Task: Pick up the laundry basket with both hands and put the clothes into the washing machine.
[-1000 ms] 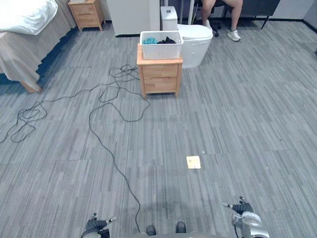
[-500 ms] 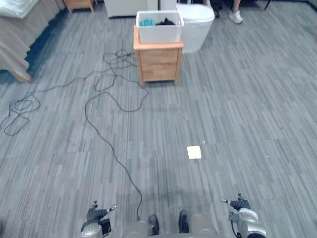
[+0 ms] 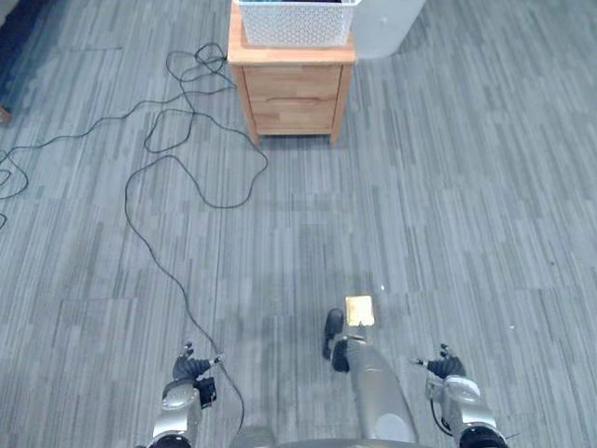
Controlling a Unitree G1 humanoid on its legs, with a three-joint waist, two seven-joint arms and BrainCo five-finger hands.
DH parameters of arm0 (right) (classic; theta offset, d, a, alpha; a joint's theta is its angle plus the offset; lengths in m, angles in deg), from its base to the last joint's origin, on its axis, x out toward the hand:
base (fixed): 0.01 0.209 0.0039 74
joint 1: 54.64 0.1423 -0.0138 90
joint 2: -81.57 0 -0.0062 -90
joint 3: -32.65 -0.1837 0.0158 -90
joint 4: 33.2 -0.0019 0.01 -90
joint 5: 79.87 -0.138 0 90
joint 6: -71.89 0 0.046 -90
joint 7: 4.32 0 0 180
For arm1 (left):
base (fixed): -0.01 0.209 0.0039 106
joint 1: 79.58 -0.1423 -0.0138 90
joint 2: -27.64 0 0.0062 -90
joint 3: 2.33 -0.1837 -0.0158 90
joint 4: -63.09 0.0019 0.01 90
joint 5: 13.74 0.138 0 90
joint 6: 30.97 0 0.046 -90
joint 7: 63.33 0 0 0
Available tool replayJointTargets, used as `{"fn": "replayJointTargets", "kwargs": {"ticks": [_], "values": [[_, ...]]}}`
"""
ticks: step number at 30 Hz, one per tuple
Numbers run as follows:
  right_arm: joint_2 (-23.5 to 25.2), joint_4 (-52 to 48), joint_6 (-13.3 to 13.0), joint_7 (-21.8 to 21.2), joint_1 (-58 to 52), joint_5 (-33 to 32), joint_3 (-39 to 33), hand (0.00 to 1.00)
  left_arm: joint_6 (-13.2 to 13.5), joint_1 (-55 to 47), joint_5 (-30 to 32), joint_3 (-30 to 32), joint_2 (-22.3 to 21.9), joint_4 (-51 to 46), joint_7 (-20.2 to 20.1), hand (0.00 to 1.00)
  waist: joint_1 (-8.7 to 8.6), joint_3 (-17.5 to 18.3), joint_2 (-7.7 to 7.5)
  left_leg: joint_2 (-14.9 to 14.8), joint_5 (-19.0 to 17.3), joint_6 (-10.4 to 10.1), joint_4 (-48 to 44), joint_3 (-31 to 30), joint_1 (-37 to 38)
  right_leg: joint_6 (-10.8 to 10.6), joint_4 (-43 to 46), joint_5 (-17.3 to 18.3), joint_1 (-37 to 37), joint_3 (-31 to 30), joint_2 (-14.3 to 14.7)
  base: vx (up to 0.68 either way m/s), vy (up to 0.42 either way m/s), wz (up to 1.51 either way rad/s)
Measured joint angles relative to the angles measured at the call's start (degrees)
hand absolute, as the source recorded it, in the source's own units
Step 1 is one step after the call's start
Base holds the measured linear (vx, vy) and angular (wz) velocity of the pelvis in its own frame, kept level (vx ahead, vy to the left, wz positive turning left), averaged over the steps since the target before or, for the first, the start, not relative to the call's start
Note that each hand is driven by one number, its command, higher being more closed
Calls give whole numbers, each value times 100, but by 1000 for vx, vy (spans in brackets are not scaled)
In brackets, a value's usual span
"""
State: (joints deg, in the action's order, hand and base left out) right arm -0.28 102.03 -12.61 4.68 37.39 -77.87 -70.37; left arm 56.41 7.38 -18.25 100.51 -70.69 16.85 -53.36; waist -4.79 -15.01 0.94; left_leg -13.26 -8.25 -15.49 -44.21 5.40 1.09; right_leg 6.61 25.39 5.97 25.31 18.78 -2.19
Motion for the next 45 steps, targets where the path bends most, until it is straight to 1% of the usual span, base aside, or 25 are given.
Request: {"fn": "replayJointTargets", "kwargs": {"ticks": [1, 3, 6, 8, 9, 11, 13, 14, 16, 17, 19, 21, 23, 26, 27, 28, 29, 31, 34, 35, 37, 39, 42, 44, 45], "values": [[30, -134, -24, -26, 3, 33, 204, 0, -4, -63, -3, 58, -69, -4, -7, 0, 105, -22, 0, -346, -169, 296, -1663, 207, -669, 127, -274, 225, -663, -80, 320, 668, -262, -51], [104, -280, -42, -24, 20, 27, 260, 0, -9, -76, -7, 57, -131, -80, -7, 0, 342, -33, -86, -437, -411, 712, -2280, 606, -1331, 162, -594, 366, -1313, -346, 476, 597, -149, -68], [149, -418, -56, -26, 142, 26, 304, 0, 31, -144, -43, 71, -263, -277, -7, 0, 577, -56, -105, -360, -603, 1037, -1298, 1242, -2295, 154, -1364, 378, -2249, -812, 555, 596, -48, -70], [140, -405, -52, -25, 223, 29, 459, 0, 61, -271, -46, 80, -268, -290, -7, 0, 615, -94, -159, -108, -552, 993, 94, 1279, -2541, 29, -1786, 447, -2818, -990, 460, 653, 51, -72], [115, -389, -54, -29, 227, 29, 503, 0, 60, -360, -48, 94, -297, -286, -9, 0, 651, -112, -166, 95, -368, 753, 1346, 1174, -2524, -174, -1975, 535, -3141, -1102, 396, 334, 53, -53], [34, -302, -50, -15, 222, 32, 485, 0, 59, -386, -59, 127, -355, -272, -5, 0, 732, -72, -56, 222, 68, 765, 2833, 958, -2549, -539, -2259, 670, -3537, -1131, 389, 566, 207, -53], [-29, -154, -49, -9, 212, 35, 491, 0, 56, -457, -62, 148, -335, -256, -2, 0, 744, -54, -9, 265, 525, 1086, 3097, 886, -2623, -990, -2325, 926, -3911, -1127, 303, 646, 309, -27], [30, -104, -37, -16, 148, 43, 504, 0, 38, -513, -44, 272, -312, -255, 2, 0, 774, 74, -208, 486, 1089, 1279, 2982, 922, -2582, -1259, -2228, 1069, -4017, -1123, 45, 641, 296, -4], [89, -81, -49, -20, 71, 90, 396, 0, 28, -461, -31, 316, -315, -237, 0, 0, 711, 198, -465, 858, 953, 1817, 2509, 932, -2626, -1698, -932, 1241, -3630, -1021, -449, 774, 300, 22], [102, -52, -44, -22, 49, 90, 329, 0, 26, -450, -15, 303, -317, -209, -5, 0, 703, 207, -511, 1027, 722, 1891, 2369, 923, -2503, -1935, 129, 1068, -3245, -992, -678, 741, 263, 37], [110, -21, -39, -23, -17, 90, 271, 0, -21, -452, 5, 301, -280, -169, 8, 0, 578, 192, -504, 1318, 373, 2050, 2444, 864, -1869, -1716, 2803, 664, -2254, -1027, -1131, 709, 210, 47], [122, -2, -52, -27, 60, 91, 414, 0, -61, -491, 5, 278, -264, -156, 17, 0, 567, 153, -424, 1347, 220, 2078, 2715, 849, -1068, -1248, 3572, 928, -1679, -1062, -1137, 619, 112, 12], [180, -152, -98, -29, 54, 93, 500, 0, -49, -449, 2, 231, -169, -178, 17, 0, 532, 130, -331, 1265, 197, 2066, 3133, 842, -292, -1038, 3108, 1063, -1056, -996, -869, 559, 41, 7], [183, -146, -121, -30, 107, 94, 498, 0, -37, -293, 0, 229, -98, -224, 17, 0, 430, 97, -313, 1144, -107, 1758, 3449, 783, 258, -1143, 991, 878, -484, -856, -540, 432, -66, 39], [188, -111, -116, -28, 70, 90, 499, 0, -37, -282, -1, 199, -37, -220, 16, 0, 385, 113, -484, 1233, -283, 1577, 3549, 714, 439, -1189, -432, 189, -531, -886, -472, 559, -189, 59], [193, -92, -82, -28, -66, 93, 502, 0, -52, -323, 1, 123, 44, -190, 11, 0, 374, 151, -710, 1423, -542, 1433, 3513, 578, 631, -1047, -943, -1003, -552, -1140, -543, 561, -215, 61], [112, -51, -52, -29, -106, 93, 497, 0, -61, -262, 2, 121, -36, -95, 13, 0, 348, 137, -676, 1378, -654, 1384, 3431, 497, 699, -683, -682, -873, -535, -1156, -491, 543, -218, 36], [-21, -171, -16, -27, -202, 93, 456, 0, -64, -306, 12, 102, -267, -127, 7, 0, 325, 224, -297, 942, -951, 1026, 2685, 393, 486, -612, -235, -170, -510, -929, -316, 435, -153, 26], [39, -544, 10, -24, -371, 94, 467, 0, -69, -315, 11, 105, -371, -227, 7, 0, 270, 149, -134, 289, -804, 705, 420, 546, -267, -496, -99, 210, -944, -674, -113, 379, -162, 31], [107, -866, 2, -10, -518, 91, 506, 0, -69, -494, 11, 103, -428, -466, 7, 0, 318, 138, -84, -148, -717, 673, -631, 699, -553, -311, -52, 450, -1246, -679, 29, 396, -100, -21], [216, -1160, -21, 43, -615, 88, 505, 0, -68, -589, 12, 97, -451, -665, 7, 0, 377, 147, -111, -460, -832, 856, -1326, 970, -910, -262, -61, 665, -1573, -693, 48, 360, -63, -18], [250, -1254, -18, 94, -642, 86, 486, 0, -62, -588, 14, 72, -452, -894, 8, 0, 426, 220, -112, -487, -949, 1038, -565, 1102, -1338, -302, -279, 719, -1752, -753, 2, 292, -8, -12], [282, -1331, -12, 98, -594, 87, 462, 0, -70, -563, 15, 78, -448, -949, 12, 0, 547, 244, -78, -205, -796, 955, 1445, 1115, -1426, -517, -356, 703, -1824, -849, -175, 375, 156, -16], [302, -1333, -2, 109, -571, 86, 424, 0, -74, -556, 13, 102, -425, -941, 21, 0, 579, 255, -94, 65, 145, 1085, 2483, 1017, -1170, -729, -364, 782, -1929, -928, -277, 273, 188, -10], [336, -1441, 0, 102, -604, 90, 456, 0, -74, -557, 11, 135, -390, -965, 39, 0, 573, 289, -164, 205, 204, 1160, 2642, 1021, -1048, -835, -451, 742, -1995, -928, -388, 289, 182, 8]]}}
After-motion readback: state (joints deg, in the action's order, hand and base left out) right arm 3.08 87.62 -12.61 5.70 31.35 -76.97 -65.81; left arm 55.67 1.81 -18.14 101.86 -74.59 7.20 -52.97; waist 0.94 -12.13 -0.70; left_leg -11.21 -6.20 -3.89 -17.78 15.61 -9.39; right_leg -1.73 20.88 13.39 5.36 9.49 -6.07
